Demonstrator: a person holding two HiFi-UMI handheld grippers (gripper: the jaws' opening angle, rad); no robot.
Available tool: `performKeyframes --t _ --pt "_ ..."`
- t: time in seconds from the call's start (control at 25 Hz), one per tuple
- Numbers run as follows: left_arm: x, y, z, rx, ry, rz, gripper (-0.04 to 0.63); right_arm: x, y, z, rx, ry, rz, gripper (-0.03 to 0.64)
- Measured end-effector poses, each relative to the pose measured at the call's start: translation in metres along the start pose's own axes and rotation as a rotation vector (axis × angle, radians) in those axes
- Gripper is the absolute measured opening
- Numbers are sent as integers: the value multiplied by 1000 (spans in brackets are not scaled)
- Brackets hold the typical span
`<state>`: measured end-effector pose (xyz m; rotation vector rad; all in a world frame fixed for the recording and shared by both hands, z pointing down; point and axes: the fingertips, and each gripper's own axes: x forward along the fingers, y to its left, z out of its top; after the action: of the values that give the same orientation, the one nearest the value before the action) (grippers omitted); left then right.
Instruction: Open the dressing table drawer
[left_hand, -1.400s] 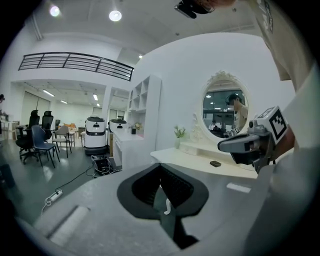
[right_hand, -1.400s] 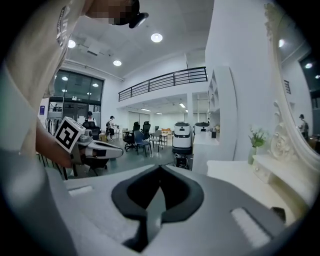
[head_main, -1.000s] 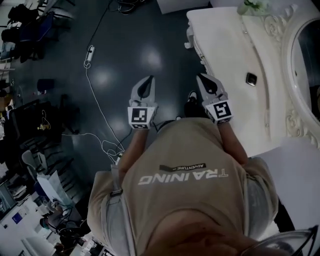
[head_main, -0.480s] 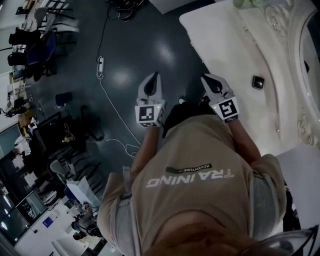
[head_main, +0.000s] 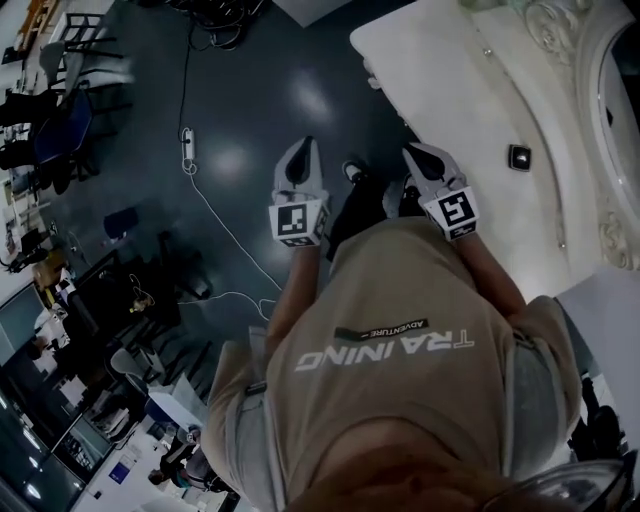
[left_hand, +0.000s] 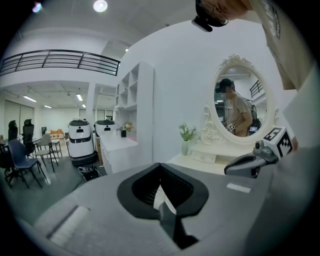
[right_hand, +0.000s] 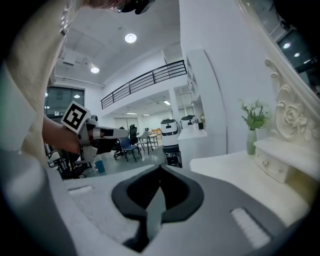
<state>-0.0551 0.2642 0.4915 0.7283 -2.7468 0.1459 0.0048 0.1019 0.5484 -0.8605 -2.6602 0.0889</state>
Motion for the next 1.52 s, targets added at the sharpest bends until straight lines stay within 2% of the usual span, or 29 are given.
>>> performKeyframes --t 0.2,0.28,0.56,0.68,0.8,0.96,1.2,1.4,1.52 --pt "8 43 4 21 -50 -35 8 33 -5 31 -81 -39 -71 3" --pt "14 59 8 57 -68 -61 8 51 -8 50 -111 -57 -121 3" --pt "50 71 12 122 -74 -265 8 82 -23 80 -93 -81 -279 3" --pt "76 82 2 103 -53 -338 8 93 -26 70 -105 -27 -343 3" --pt "82 85 -13 81 -36 -381 8 99 -11 46 -134 50 -347 3" --pt "98 69 0 78 -18 -438 8 90 -19 51 -54 36 -402 3" --pt "131 22 18 119 7 -570 8 99 -64 49 16 -1 -444 3" --pt "164 -10 39 172 20 -626 8 89 -124 69 58 -53 -525 3" --pt "195 -28 43 206 11 -667 8 77 -155 66 76 -78 -596 3"
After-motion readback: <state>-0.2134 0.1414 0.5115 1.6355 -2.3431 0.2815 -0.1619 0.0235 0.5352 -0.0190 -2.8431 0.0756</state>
